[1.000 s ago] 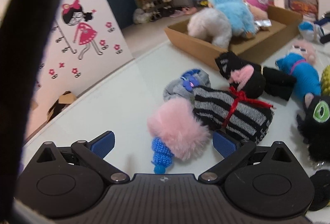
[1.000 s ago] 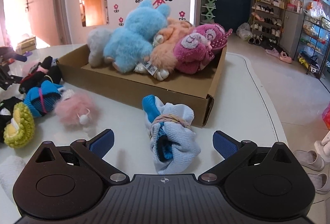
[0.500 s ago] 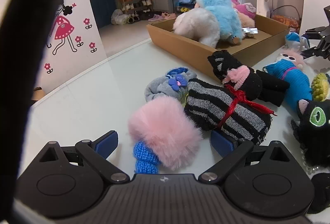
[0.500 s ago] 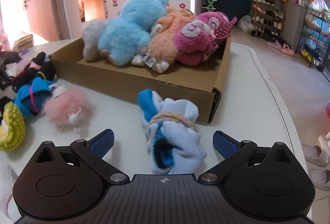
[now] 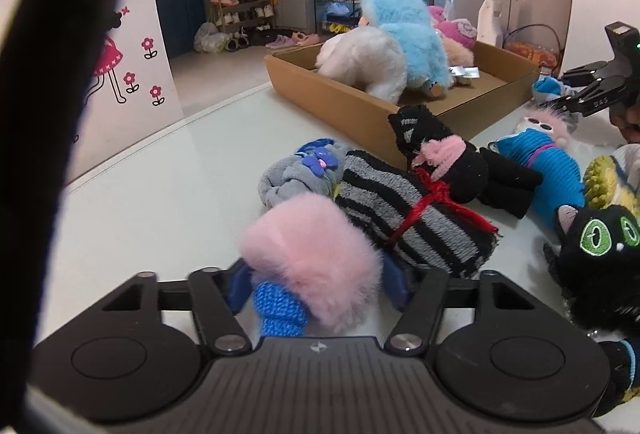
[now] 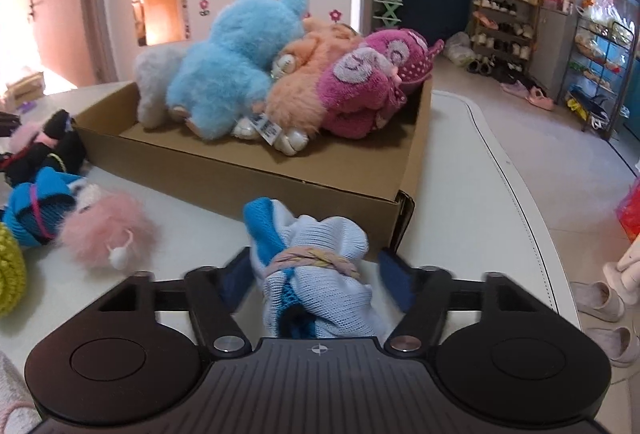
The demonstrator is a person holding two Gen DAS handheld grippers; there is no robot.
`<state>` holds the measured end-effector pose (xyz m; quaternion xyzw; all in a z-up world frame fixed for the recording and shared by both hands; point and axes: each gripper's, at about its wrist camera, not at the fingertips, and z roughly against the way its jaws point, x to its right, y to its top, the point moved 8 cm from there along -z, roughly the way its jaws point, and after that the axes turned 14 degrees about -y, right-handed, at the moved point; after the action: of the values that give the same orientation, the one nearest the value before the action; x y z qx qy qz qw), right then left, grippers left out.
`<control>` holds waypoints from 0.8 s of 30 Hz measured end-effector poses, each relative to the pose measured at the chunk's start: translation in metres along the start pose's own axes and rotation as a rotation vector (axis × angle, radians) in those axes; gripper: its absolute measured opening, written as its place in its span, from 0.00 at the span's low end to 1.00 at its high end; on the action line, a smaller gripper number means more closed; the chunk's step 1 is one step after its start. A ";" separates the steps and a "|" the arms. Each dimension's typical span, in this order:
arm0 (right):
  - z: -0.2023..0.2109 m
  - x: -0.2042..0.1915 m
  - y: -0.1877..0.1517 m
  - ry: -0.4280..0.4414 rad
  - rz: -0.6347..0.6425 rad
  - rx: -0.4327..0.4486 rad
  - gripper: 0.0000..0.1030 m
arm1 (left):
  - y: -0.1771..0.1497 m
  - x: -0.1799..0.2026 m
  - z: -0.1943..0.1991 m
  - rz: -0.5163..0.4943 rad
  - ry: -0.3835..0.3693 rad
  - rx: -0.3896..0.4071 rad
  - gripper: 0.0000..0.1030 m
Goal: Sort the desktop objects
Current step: 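Grasp the pink pompom keychain with the left gripper while the right grasps the sock bundle, then carry the pink pompom and sock bundle into the box and release both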
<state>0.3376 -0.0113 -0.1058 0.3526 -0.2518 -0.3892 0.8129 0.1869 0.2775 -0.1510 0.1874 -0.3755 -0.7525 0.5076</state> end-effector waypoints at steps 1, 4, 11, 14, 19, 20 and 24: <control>0.001 0.001 0.000 0.005 -0.007 0.001 0.59 | 0.000 0.001 0.000 0.001 -0.003 0.003 0.40; 0.002 0.000 0.000 0.010 -0.001 -0.001 0.59 | -0.001 0.005 0.001 0.011 0.001 0.009 0.35; 0.013 -0.014 -0.004 0.030 0.044 -0.006 0.57 | -0.009 0.017 0.010 0.024 0.014 0.006 0.33; 0.020 -0.020 -0.008 0.044 0.061 -0.013 0.57 | -0.016 0.029 0.017 0.022 0.023 -0.006 0.33; 0.035 -0.022 -0.014 0.058 0.051 -0.014 0.56 | -0.024 0.047 0.034 0.028 0.040 -0.003 0.33; 0.039 -0.022 -0.015 0.060 0.048 -0.010 0.56 | -0.024 0.050 0.039 0.031 0.044 0.003 0.33; 0.056 -0.020 -0.013 0.066 0.041 0.007 0.56 | -0.024 0.061 0.059 0.034 0.073 0.025 0.33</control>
<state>0.2818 -0.0221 -0.0836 0.3628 -0.2334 -0.3599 0.8273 0.1074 0.2488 -0.1254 0.2145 -0.3692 -0.7319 0.5311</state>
